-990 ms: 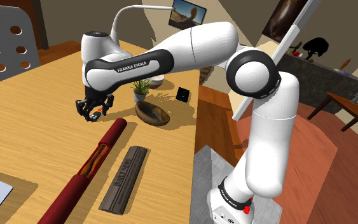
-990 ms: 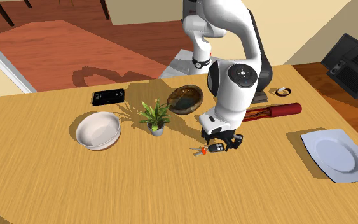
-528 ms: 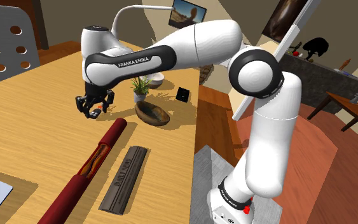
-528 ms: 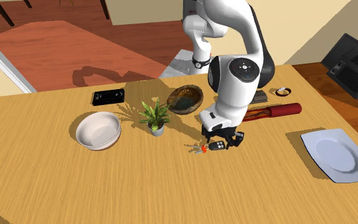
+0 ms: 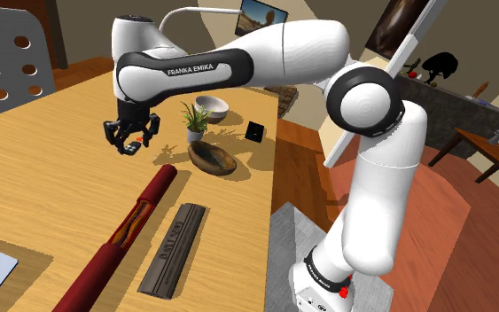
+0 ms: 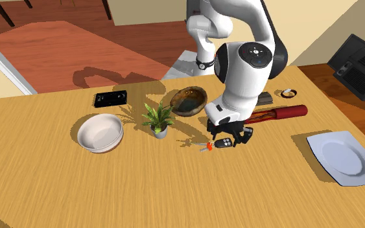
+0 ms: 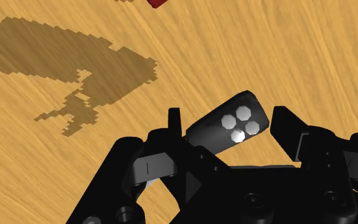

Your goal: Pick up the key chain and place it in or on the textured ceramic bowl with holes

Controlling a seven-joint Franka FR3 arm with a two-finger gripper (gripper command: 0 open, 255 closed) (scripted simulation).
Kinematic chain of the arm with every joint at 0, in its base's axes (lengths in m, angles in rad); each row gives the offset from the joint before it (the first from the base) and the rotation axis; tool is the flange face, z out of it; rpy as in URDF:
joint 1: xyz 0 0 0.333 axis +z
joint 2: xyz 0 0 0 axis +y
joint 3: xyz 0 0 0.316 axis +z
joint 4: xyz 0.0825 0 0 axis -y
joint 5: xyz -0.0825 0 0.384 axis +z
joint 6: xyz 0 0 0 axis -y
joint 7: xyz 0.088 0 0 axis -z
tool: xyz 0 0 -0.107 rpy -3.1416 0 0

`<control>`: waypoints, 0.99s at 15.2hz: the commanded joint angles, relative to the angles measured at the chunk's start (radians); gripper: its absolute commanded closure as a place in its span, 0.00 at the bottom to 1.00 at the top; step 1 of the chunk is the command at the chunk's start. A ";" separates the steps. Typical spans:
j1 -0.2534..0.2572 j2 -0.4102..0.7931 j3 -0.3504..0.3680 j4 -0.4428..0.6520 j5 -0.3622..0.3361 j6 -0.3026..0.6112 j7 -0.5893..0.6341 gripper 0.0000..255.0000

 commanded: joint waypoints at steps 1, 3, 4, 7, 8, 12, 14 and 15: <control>0.000 -0.008 0.001 0.020 0.003 -0.027 -0.001 1.00; 0.000 -0.015 0.002 0.036 0.005 -0.051 -0.003 1.00; 0.000 -0.019 0.003 0.045 0.006 -0.063 -0.004 1.00; 0.000 -0.028 0.004 0.073 0.009 -0.100 -0.006 1.00; 0.000 -0.030 0.004 0.082 0.010 -0.112 -0.006 1.00; 0.001 -0.038 0.006 0.125 0.012 -0.162 -0.008 1.00; 0.002 -0.041 0.007 0.148 0.014 -0.188 -0.009 1.00; 0.002 -0.042 0.007 0.160 0.014 -0.201 -0.010 1.00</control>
